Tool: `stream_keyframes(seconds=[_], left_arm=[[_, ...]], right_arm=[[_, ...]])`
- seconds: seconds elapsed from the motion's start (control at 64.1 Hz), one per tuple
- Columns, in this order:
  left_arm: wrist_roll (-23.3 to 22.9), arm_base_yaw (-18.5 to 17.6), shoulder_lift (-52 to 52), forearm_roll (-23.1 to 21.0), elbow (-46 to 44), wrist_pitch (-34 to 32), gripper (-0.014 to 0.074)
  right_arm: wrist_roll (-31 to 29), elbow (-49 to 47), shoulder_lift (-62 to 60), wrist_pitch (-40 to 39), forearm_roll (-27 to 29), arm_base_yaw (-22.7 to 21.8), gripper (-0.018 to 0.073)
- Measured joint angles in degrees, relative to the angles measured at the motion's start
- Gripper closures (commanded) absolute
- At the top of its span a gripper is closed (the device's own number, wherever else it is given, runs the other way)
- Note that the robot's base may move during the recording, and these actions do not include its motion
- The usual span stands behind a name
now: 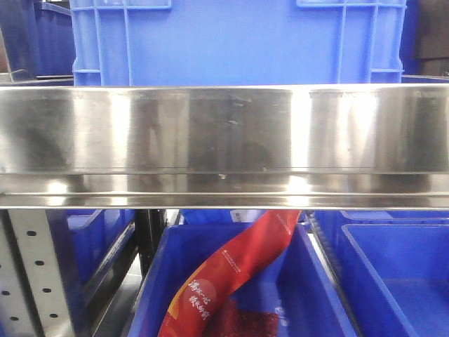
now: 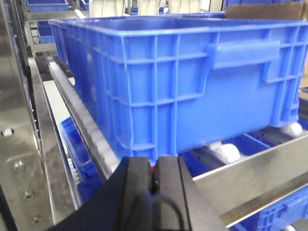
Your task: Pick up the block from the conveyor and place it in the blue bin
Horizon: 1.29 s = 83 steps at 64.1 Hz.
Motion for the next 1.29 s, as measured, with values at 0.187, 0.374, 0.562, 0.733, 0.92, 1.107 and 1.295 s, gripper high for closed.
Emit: stream_keyframes(seconds=[0.187, 0.374, 0.562, 0.733, 0.92, 1.107, 1.295], left_arm=[[0.0, 0.0, 0.0, -0.1, 0.0, -0.8, 0.0707], [0.0, 0.0, 0.0, -0.1, 0.0, -1.0, 0.0707], [0.0, 0.0, 0.0, -0.2, 0.0, -1.3, 0.0707], [0.0, 0.4, -1.3, -0.2, 1.2, -1.8, 0.0707], [0.0, 7.2, -8.0, -0.2, 6.8, -1.9, 0.0707], [0.0, 16.2, -19.2, -0.2, 15.6, -1.9, 0.0707], [0.0, 21.9, -26.8, -0.2, 23.3, -4.2, 0.0707]], right_arm=[[0.0, 0.1, 0.0, -1.7, 0.0, 0.0, 0.0721], [0.0, 0.1, 0.0, -2.3, 0.0, 0.0, 0.0721], [0.0, 0.1, 0.0, -2.3, 0.0, 0.0, 0.0721], [0.0, 0.1, 0.0, -2.3, 0.0, 0.0, 0.0721], [0.0, 0.1, 0.0, -2.3, 0.0, 0.0, 0.0721], [0.0, 0.1, 0.0, -2.3, 0.0, 0.0, 0.0721], [0.0, 0.1, 0.0, -2.3, 0.0, 0.0, 0.0721]])
